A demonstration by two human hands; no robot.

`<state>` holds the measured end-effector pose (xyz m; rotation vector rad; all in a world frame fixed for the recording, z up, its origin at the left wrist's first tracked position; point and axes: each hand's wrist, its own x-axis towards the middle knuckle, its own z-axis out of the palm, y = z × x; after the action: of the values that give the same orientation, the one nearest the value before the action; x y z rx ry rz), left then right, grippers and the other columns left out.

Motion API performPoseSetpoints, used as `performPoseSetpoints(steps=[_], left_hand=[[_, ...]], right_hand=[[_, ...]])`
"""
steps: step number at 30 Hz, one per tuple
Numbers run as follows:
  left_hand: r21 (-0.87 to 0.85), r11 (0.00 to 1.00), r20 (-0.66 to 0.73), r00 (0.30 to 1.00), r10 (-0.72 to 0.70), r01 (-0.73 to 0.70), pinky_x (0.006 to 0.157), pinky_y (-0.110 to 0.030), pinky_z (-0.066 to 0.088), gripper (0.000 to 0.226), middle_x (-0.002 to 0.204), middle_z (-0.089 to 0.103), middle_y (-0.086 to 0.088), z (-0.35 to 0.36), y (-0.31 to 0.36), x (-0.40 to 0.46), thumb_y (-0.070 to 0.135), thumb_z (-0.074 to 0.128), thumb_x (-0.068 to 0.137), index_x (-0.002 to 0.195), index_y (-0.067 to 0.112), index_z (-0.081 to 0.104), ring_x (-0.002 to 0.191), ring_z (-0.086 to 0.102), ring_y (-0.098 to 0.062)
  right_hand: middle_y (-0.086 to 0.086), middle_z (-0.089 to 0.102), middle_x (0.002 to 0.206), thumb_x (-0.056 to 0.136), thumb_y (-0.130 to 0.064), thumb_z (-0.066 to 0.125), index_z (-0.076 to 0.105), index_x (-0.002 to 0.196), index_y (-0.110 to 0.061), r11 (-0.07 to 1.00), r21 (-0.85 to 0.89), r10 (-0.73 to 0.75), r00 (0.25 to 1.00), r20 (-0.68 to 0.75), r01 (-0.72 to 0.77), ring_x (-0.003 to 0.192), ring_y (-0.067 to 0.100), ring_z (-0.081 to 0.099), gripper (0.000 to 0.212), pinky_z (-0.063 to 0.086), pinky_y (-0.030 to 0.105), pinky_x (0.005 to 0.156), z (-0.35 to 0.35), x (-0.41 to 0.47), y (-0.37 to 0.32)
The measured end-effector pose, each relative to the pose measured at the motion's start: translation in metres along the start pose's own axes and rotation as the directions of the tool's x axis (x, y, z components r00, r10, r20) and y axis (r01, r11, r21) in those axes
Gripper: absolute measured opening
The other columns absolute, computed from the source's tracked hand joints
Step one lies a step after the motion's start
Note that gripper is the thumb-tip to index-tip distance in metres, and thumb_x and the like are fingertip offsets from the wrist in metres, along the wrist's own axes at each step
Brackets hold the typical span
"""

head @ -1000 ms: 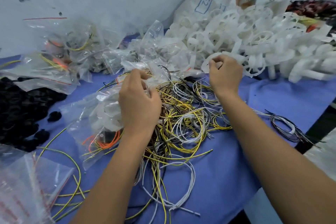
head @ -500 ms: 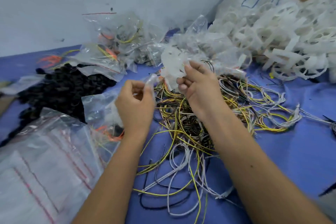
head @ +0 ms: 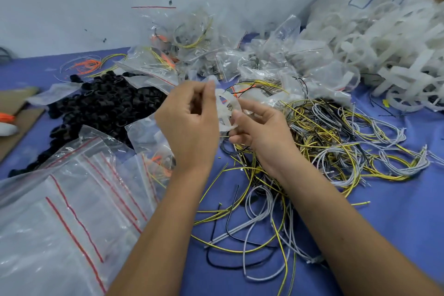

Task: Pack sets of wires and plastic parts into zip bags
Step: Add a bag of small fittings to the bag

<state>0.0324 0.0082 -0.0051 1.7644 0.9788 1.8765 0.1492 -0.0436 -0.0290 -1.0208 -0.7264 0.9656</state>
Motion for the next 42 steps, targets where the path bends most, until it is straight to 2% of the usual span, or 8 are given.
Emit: performPoseSetpoints(steps=[8,11,15,21,26,31,38,42], left_hand=[[0.070,0.984,0.085,0.984,0.159,-0.166,0.061,-0.039,0.046,0.019,0.069,0.064,0.005,0.009,0.003,-0.011,0.016,0.069,0.097,0.079,0.009,0.068,0.063,0.057,-0.015],[0.044,0.980,0.091,0.977,0.192,-0.196,0.060,-0.040,0.048,0.018,0.069,0.065,0.005,0.010,0.008,-0.013,0.016,0.068,0.097,0.081,0.010,0.068,0.064,0.061,-0.017],[-0.042,0.986,0.183,0.969,0.164,-0.159,0.063,-0.038,0.052,0.016,0.070,0.067,0.008,0.015,0.019,-0.019,0.019,0.068,0.096,0.081,0.012,0.070,0.066,0.064,-0.012],[-0.261,0.956,0.185,0.979,-0.088,0.135,0.046,-0.036,0.048,0.022,0.059,0.062,-0.001,0.006,0.009,-0.001,0.019,0.069,0.098,0.077,0.021,0.063,0.048,0.062,-0.027],[-0.307,0.939,0.140,0.983,-0.120,0.159,0.053,-0.036,0.056,0.013,0.074,0.068,-0.003,-0.009,-0.002,0.019,0.020,0.061,0.102,0.089,0.018,0.064,0.069,0.068,-0.021],[0.159,0.987,0.223,0.972,-0.071,0.035,0.089,-0.047,0.049,0.041,0.094,0.071,-0.005,-0.027,-0.040,0.033,0.042,0.041,0.103,0.100,0.014,0.070,0.094,0.063,-0.026],[0.197,0.958,0.570,0.770,-0.286,0.210,0.075,-0.003,0.039,0.049,0.093,0.068,0.033,-0.030,-0.050,0.024,0.078,0.040,0.088,0.109,0.042,0.066,0.090,0.060,0.014],[-0.004,0.912,0.710,0.643,-0.287,0.411,0.085,-0.017,0.049,0.053,0.100,0.072,0.023,-0.030,-0.034,0.025,0.072,0.060,0.077,0.122,0.044,0.063,0.102,0.067,0.001]], right_hand=[[0.015,0.072,0.091,0.090,0.012,0.059,0.069,0.119,-0.008,0.781,-0.418,-0.352,0.880,0.319,0.464,0.075,0.034,0.071,0.036,0.058,0.037,0.064,0.003,-0.004,0.007],[0.007,0.075,0.106,0.084,0.021,0.054,0.069,0.120,-0.009,0.812,-0.370,-0.324,0.876,0.358,0.452,0.087,0.033,0.071,0.049,0.057,0.052,0.071,0.002,-0.005,0.005],[-0.019,0.070,0.096,0.083,0.025,0.051,0.065,0.104,-0.020,0.779,-0.390,-0.285,0.832,0.476,0.490,0.095,0.001,0.064,0.052,0.051,0.024,0.080,0.005,-0.012,-0.004],[0.006,0.056,0.123,0.081,-0.005,0.075,0.071,0.102,-0.016,0.337,-0.787,0.042,0.827,0.561,0.516,0.129,0.030,0.037,0.024,0.032,0.055,0.109,-0.004,-0.011,-0.009],[0.001,0.060,0.120,0.091,-0.019,0.077,0.081,0.095,-0.019,0.434,-0.772,-0.425,0.861,0.280,0.465,0.121,0.027,0.043,0.006,0.034,0.039,0.109,0.000,-0.010,-0.006],[0.012,0.049,0.136,0.105,-0.019,0.057,0.076,0.106,-0.018,0.833,-0.475,-0.333,0.943,-0.018,0.285,0.134,0.030,0.046,0.019,0.040,0.052,0.113,-0.004,-0.003,-0.007],[-0.004,0.070,0.107,0.108,-0.015,0.045,0.075,0.094,-0.026,0.958,-0.056,-0.273,0.953,0.133,0.283,0.104,0.013,0.063,0.035,0.047,0.056,0.108,0.001,-0.003,-0.026],[-0.009,0.073,0.098,0.102,-0.016,0.048,0.078,0.086,-0.026,0.948,0.008,-0.310,0.920,0.240,0.317,0.099,0.010,0.065,0.035,0.049,0.040,0.093,0.016,0.011,-0.058]])
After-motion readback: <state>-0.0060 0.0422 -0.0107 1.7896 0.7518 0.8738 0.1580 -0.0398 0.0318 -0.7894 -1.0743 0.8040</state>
